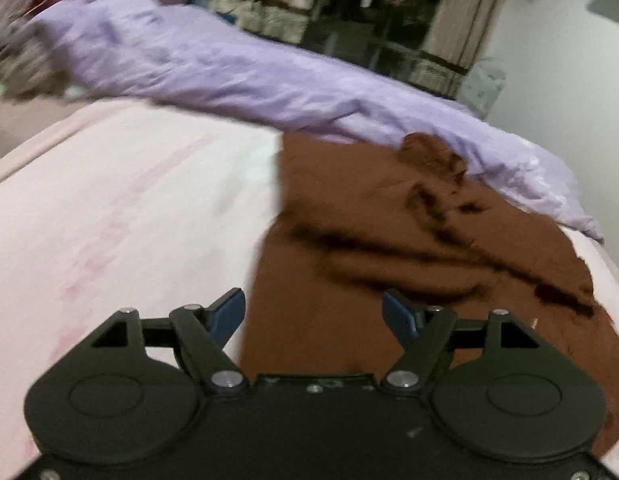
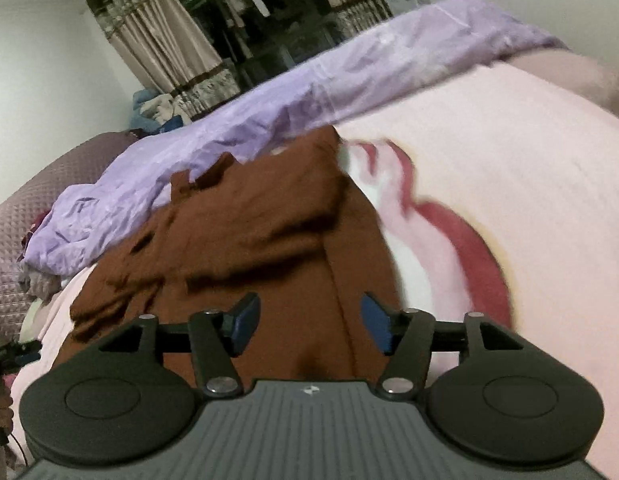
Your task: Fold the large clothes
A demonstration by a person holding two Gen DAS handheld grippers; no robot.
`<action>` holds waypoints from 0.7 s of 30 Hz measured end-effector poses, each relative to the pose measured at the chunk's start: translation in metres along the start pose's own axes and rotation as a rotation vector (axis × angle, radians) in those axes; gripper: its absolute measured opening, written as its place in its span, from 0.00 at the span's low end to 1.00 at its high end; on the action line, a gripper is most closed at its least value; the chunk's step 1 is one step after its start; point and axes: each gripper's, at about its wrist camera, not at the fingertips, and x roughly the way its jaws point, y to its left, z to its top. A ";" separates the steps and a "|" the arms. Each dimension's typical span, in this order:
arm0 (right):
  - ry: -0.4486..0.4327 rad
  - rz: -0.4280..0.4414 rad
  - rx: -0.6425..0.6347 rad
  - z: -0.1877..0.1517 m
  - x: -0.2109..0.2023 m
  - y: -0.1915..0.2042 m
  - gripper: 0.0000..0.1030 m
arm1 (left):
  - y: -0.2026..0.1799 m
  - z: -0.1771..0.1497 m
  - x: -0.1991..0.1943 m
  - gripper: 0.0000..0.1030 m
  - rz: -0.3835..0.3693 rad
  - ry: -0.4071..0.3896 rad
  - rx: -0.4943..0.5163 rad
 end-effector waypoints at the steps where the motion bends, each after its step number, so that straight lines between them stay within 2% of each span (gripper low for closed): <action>1: 0.009 -0.007 0.014 -0.005 -0.004 -0.005 0.68 | 0.009 -0.008 -0.006 0.73 0.014 0.013 -0.015; 4: 0.037 -0.011 0.052 -0.021 -0.012 -0.018 0.68 | 0.034 -0.032 -0.017 0.73 0.021 0.057 -0.084; 7: 0.063 -0.007 0.083 -0.030 -0.014 -0.025 0.68 | 0.050 -0.046 -0.021 0.73 -0.034 0.084 -0.160; 11: 0.053 0.020 0.110 -0.038 -0.017 -0.026 0.68 | 0.056 -0.054 -0.028 0.73 -0.089 0.079 -0.209; 13: 0.054 0.037 0.116 -0.041 -0.018 -0.026 0.70 | 0.055 -0.058 -0.031 0.73 -0.138 0.102 -0.238; 17: 0.066 0.064 0.122 -0.046 -0.022 -0.025 0.70 | 0.055 -0.067 -0.042 0.74 -0.165 0.118 -0.250; 21: 0.078 0.110 0.155 -0.052 -0.027 -0.029 0.70 | 0.055 -0.074 -0.048 0.74 -0.228 0.148 -0.277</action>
